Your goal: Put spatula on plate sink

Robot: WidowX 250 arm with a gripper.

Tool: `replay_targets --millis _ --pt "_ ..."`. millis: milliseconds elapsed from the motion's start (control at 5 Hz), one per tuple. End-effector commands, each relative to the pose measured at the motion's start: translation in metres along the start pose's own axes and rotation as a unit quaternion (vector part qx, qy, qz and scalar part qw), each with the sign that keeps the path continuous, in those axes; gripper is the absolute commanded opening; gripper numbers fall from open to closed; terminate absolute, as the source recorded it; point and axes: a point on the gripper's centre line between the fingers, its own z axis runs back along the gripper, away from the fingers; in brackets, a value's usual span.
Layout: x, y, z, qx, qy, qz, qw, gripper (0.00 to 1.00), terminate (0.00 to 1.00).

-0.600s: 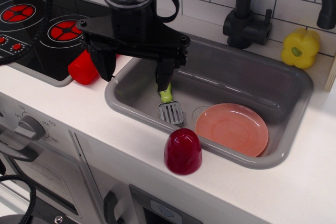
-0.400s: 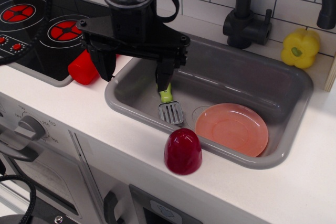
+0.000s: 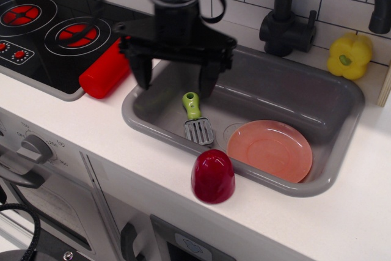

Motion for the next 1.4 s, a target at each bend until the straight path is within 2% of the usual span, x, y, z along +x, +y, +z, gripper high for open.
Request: replay_targets --millis 0,200,400,800,1000,1200 --pt "0.043 -0.002 -0.017 -0.027 -0.060 0.027 0.9975 1.00 0.00" --pt "0.051 -0.004 -0.040 -0.032 -0.075 0.044 0.9957 1.00 0.00" --pt "0.055 -0.007 -0.060 -0.029 -0.066 0.084 0.9939 1.00 0.00" --pt "0.058 -0.011 -0.093 -0.002 -0.053 0.107 0.9929 1.00 0.00" --pt "0.059 -0.019 -0.104 0.001 -0.044 0.127 0.9910 1.00 0.00" --pt "0.065 -0.022 -0.115 -0.016 -0.018 0.154 0.9878 1.00 0.00"
